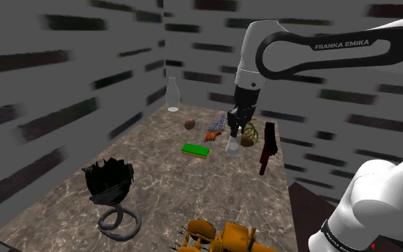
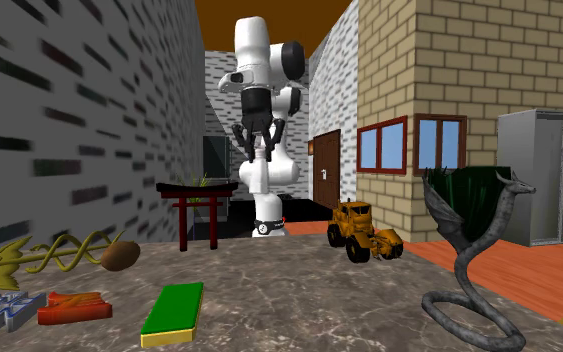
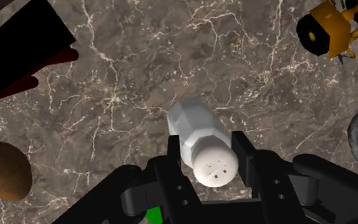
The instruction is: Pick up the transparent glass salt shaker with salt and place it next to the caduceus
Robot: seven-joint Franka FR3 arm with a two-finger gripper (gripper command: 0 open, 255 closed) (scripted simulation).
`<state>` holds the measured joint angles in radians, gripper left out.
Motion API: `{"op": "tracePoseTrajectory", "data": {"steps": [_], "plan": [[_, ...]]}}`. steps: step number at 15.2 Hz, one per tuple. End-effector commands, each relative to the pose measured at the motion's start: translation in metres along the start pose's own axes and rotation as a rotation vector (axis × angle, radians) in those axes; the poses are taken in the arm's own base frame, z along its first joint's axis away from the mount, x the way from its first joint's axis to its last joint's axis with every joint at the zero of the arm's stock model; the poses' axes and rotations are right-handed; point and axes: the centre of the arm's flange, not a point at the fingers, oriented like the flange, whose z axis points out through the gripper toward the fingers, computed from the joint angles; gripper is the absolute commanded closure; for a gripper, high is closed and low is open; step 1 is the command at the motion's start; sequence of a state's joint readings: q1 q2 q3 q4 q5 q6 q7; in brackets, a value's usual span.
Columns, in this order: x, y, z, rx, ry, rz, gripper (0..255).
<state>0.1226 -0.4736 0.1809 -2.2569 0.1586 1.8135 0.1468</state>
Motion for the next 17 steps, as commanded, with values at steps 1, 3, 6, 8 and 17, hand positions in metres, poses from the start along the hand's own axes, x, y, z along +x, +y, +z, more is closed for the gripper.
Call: {"op": "tracePoseTrajectory", "data": {"steps": [1,3,6,8,17], "plan": [[0.019,0.019,-0.001,-0.001,0.001,-0.001,255],[0.036,0.039,-0.003,-0.001,0.001,-0.001,255],[0.062,0.069,-0.005,-0.001,0.001,-0.001,255],[0.079,0.089,-0.006,-0.001,0.001,-0.001,255],[0.156,0.179,-0.013,-0.001,0.001,-0.001,255]]}}
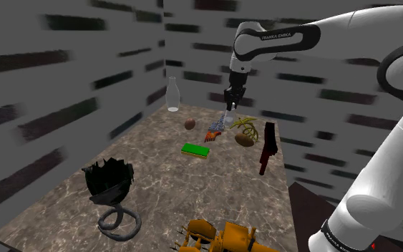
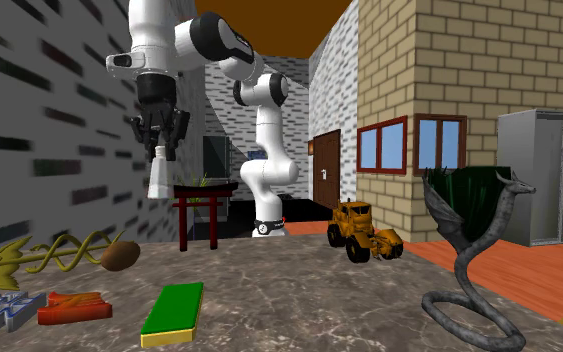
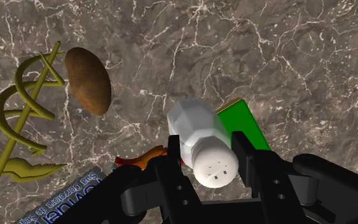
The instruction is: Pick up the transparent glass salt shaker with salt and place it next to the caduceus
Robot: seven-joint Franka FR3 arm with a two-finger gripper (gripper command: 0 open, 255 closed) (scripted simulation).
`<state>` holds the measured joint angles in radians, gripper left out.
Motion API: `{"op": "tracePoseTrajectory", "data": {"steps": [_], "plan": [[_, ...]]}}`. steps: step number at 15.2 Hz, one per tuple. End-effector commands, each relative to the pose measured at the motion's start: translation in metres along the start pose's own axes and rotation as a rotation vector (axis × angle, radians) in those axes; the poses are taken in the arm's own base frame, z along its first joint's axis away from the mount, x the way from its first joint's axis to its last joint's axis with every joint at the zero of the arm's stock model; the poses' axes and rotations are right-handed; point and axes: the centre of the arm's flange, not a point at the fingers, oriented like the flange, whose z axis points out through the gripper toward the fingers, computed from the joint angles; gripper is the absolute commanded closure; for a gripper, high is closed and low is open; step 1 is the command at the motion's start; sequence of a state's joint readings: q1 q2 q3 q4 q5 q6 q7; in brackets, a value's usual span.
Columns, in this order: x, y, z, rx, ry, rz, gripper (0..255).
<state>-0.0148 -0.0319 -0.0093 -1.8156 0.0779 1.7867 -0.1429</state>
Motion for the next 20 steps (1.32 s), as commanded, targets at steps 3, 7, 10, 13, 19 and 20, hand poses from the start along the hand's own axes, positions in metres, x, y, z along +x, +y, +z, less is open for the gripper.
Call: {"op": "tracePoseTrajectory", "data": {"steps": [3,7,10,13,19,20], "plan": [[0.026,0.034,0.003,-0.001,0.000,-0.001,255],[0.026,0.035,0.024,-0.001,0.000,-0.001,255],[0.026,0.036,0.039,-0.001,0.000,-0.001,255],[0.026,0.038,0.055,-0.001,0.000,-0.001,255],[0.025,0.040,0.087,-0.001,0.000,-0.001,255],[0.025,0.040,0.092,-0.001,0.000,-0.001,255]]}}
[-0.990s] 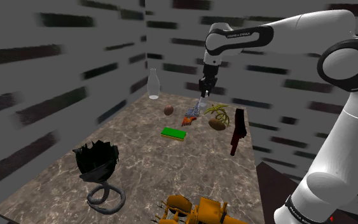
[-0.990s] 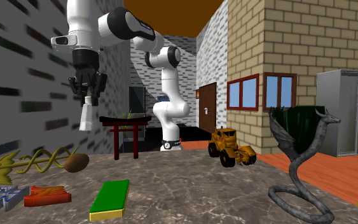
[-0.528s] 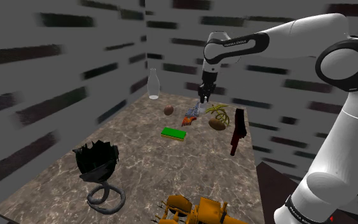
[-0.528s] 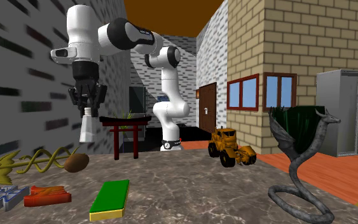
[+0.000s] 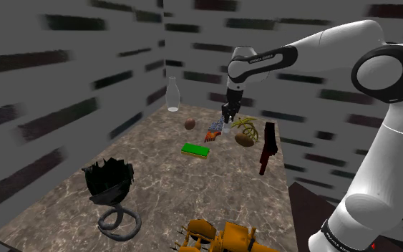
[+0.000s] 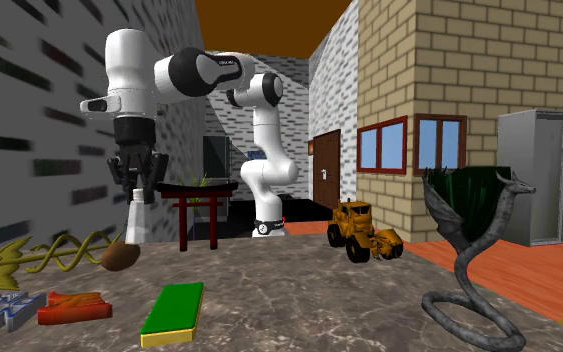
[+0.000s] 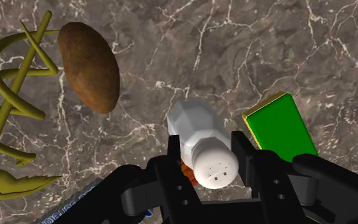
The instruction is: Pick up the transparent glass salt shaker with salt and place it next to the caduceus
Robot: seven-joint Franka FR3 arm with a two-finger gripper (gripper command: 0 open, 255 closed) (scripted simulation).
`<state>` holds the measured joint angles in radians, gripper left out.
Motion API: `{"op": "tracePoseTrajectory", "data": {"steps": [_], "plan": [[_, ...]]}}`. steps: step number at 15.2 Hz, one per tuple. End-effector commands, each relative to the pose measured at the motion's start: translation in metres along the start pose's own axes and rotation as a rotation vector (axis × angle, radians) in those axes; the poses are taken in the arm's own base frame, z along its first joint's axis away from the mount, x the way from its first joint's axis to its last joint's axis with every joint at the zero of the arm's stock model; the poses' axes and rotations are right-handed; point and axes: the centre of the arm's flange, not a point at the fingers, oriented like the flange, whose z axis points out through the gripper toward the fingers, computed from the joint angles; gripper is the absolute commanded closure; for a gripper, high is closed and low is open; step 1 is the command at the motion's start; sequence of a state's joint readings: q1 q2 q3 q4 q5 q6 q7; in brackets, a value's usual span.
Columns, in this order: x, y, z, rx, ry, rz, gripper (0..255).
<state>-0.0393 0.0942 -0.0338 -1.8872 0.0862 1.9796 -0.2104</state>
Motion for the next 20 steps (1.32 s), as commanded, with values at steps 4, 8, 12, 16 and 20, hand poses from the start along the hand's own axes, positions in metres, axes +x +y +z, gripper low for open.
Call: {"op": "tracePoseTrajectory", "data": {"steps": [4,8,12,16,20], "plan": [[-0.001,0.002,0.026,0.000,0.001,0.000,255],[-0.001,0.004,0.047,0.000,0.001,0.000,255],[-0.001,0.006,0.068,0.000,0.001,0.000,255],[-0.001,0.007,0.080,0.000,0.001,0.000,255],[-0.001,0.007,0.080,0.000,0.001,0.000,255]]}}
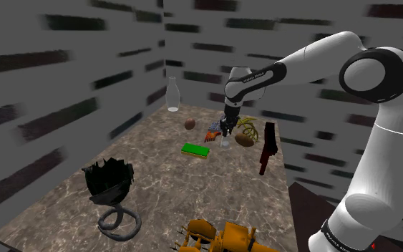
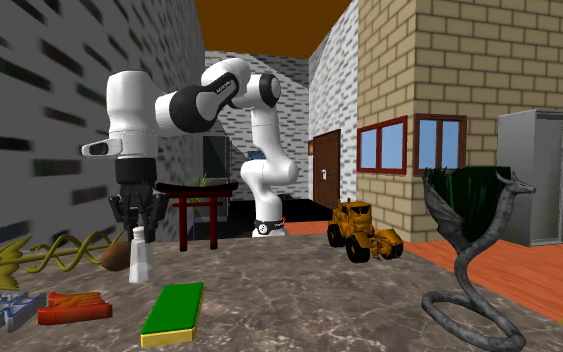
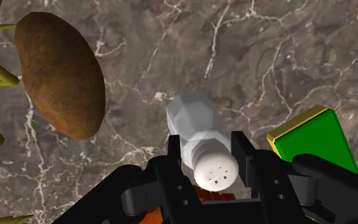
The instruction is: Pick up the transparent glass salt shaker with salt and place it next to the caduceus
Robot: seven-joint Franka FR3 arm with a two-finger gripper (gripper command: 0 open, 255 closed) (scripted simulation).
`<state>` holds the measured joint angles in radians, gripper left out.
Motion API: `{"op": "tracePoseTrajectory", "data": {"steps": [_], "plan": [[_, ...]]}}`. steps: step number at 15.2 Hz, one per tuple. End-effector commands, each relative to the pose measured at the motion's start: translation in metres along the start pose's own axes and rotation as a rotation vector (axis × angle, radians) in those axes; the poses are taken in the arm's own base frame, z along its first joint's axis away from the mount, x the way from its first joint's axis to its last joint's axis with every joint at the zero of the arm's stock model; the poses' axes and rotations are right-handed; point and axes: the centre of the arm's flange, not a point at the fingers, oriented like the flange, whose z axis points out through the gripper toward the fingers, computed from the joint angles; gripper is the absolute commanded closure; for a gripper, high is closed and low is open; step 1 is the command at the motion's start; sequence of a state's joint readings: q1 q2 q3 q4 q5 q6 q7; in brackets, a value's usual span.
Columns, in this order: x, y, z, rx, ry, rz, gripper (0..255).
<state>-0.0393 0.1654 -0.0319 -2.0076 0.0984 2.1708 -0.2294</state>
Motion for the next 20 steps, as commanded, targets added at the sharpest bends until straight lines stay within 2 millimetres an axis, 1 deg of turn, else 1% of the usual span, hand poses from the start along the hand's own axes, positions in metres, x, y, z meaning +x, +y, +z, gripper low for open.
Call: {"op": "tracePoseTrajectory", "data": {"steps": [1,2,3,8,11,12,20], "plan": [[0.000,0.000,0.000,0.000,0.000,0.000,255],[0.000,0.000,0.000,0.000,0.000,0.000,255],[0.000,0.000,0.000,0.000,0.000,0.000,0],[0.000,0.000,0.000,0.000,0.000,0.000,0],[0.000,0.000,-0.040,0.000,0.000,0.000,0],[0.000,0.000,-0.050,0.000,0.000,0.000,0],[0.000,0.000,-0.050,0.000,0.000,0.000,0]]}}
